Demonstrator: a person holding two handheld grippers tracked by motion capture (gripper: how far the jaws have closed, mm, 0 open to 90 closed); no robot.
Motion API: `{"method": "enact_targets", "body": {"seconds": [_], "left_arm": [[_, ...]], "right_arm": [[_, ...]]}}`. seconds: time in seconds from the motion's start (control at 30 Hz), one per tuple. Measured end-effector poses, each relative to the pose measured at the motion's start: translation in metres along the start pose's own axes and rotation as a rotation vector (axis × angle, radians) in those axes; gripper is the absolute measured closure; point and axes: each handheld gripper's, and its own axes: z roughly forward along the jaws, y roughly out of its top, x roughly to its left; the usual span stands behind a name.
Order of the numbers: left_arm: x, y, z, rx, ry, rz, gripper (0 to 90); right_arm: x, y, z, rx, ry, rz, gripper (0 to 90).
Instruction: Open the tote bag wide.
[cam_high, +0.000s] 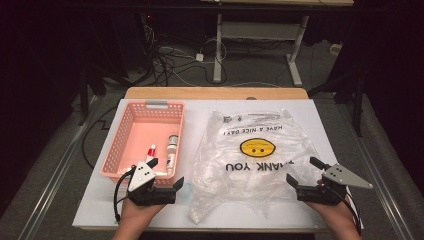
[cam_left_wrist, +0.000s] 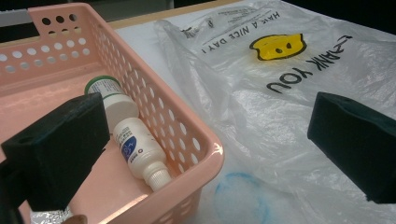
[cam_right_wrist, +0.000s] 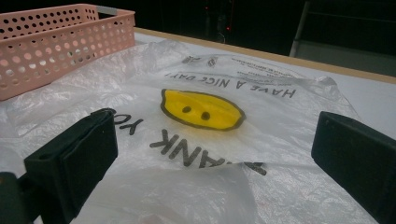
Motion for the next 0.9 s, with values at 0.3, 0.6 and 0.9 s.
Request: {"method": "enact_targets", "body": {"seconds": [0.3,0.6,0.9], "left_arm": [[0.004,-0.001,-0.001,0.004,-0.005,-0.024,0.0],[0.004,-0.001,-0.001,0.003,-0.015,-0.026,0.0],[0.005,0.000,-0.003,0.001,-0.014,-0.022,0.0]], "right_arm": [[0.000,0.002,-0.001,-0.005,-0.004,-0.004,0.8],[-0.003,0.003,-0.003,0.016,-0.028,-0.011,1.8],[-0.016,-0.002,-0.009,0.059,-0.071,0.011,4.9]]}}
